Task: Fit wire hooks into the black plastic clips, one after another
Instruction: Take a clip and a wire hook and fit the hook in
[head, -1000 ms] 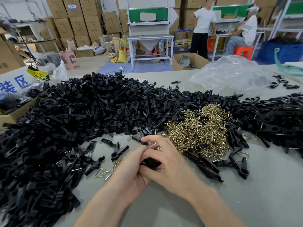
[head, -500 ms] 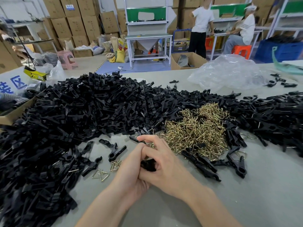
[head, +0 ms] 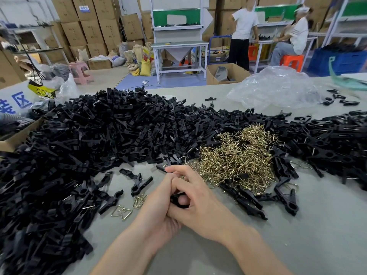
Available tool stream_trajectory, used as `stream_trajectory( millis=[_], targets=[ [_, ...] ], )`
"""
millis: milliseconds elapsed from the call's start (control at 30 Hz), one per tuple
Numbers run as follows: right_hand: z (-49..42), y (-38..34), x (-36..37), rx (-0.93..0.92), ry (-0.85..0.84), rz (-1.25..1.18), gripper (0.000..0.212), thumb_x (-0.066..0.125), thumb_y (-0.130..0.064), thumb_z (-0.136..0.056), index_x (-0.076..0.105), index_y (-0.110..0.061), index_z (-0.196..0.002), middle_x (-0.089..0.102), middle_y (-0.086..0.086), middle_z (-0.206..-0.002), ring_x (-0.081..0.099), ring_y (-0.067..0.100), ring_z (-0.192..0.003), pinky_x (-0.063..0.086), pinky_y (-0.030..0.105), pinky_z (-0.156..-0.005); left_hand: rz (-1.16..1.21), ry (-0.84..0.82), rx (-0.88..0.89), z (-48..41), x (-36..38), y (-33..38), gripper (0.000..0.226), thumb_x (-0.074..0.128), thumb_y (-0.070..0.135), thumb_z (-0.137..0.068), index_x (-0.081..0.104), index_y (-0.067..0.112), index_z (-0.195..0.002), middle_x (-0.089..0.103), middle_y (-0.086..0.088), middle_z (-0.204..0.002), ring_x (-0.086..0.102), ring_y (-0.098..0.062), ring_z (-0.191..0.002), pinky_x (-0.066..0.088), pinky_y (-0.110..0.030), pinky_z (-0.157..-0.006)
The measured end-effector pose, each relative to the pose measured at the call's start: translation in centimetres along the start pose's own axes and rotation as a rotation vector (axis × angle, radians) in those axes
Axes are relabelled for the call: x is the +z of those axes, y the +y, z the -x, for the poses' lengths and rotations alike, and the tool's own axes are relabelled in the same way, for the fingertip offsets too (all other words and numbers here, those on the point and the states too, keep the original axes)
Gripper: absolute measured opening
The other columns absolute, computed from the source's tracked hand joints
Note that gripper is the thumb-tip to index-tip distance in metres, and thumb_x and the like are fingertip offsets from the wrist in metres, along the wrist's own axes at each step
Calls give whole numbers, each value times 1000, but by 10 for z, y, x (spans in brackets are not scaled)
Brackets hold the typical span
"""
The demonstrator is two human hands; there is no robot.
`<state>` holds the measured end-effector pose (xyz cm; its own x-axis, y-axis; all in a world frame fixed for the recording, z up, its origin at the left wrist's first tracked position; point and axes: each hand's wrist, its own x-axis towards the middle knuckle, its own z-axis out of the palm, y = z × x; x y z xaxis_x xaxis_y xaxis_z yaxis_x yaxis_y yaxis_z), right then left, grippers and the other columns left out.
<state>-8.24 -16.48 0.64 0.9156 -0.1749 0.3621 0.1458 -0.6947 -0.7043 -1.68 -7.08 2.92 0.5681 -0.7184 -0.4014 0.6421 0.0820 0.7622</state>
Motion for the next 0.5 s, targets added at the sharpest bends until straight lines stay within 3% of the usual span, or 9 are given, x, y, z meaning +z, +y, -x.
stream_trajectory(
  millis=[200, 300, 367, 433, 500],
  targets=[
    [0, 4, 1, -41, 29, 39, 11, 64, -37, -88, 57, -30, -93, 41, -26, -136, 45, 5, -120, 38, 23, -97, 16, -34, 39, 1, -3, 1, 16, 55, 16, -91, 61, 11, -78, 48, -6, -69, 51, -13, -62, 50, -23, -52],
    [-1, 9, 1, -64, 85, 77, 21, 61, -46, -91, 64, -31, -105, 44, -19, -137, 45, 4, -125, 39, 25, -104, 82, -30, 74, 0, -7, 7, 25, 56, 24, -96, 72, 6, -93, 67, -10, -83, 67, -17, -73, 58, -29, -60],
    [-1, 11, -2, -83, 147, 149, 26, 62, -47, -91, 68, -29, -110, 48, -15, -135, 47, 6, -122, 42, 26, -103, 69, -11, 117, -2, -10, 11, 34, 59, 27, -90, 69, 1, -109, 72, -13, -92, 68, -20, -79, 58, -33, -72],
    [1, 13, -6, -90, 202, 200, 25, 64, -43, -93, 69, -29, -112, 52, -14, -125, 50, 6, -114, 44, 25, -98, 40, 13, 153, -4, -12, 11, 51, 63, 29, -81, 62, -2, -121, 69, -18, -101, 60, -25, -86, 50, -38, -94],
    [4, 14, -10, -74, 234, 205, 25, 61, -41, -94, 68, -29, -115, 57, -14, -115, 52, 6, -110, 43, 22, -96, 1, 47, 202, -6, -14, 10, 46, 59, 25, -90, 57, -2, -127, 57, -16, -102, 59, -26, -85, 52, -40, -98]
  ],
)
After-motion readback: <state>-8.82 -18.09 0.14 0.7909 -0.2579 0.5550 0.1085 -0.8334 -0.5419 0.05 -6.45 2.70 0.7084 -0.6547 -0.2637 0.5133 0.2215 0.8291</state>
